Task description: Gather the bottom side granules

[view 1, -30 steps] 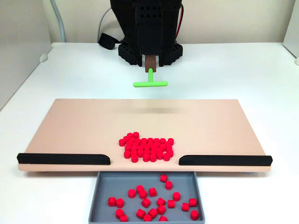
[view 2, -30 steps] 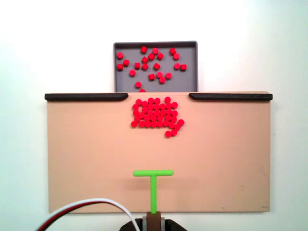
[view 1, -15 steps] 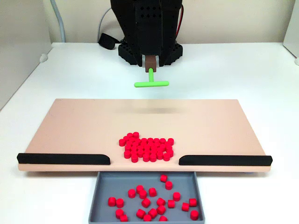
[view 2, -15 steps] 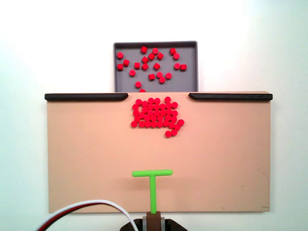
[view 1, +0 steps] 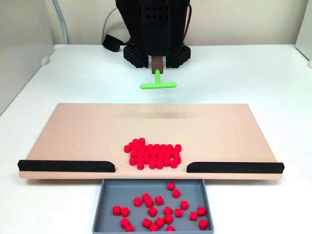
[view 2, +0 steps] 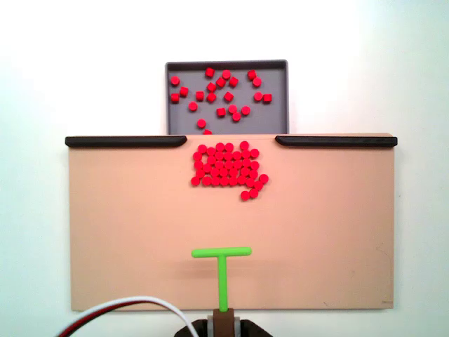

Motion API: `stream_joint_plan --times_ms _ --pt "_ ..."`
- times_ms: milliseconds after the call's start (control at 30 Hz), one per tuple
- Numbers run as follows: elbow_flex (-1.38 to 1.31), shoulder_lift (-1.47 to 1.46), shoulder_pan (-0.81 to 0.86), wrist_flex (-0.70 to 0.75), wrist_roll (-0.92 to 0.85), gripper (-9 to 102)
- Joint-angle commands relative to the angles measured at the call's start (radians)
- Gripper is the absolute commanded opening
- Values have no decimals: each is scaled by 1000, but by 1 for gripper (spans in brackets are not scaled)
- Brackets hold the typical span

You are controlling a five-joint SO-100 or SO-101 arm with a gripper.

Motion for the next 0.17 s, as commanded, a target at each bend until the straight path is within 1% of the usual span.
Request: stream_joint_plan --times_ms 0,133 --pt "-18 40 5 -2 -3 0" --pt "-18 46 12 -2 -15 0"
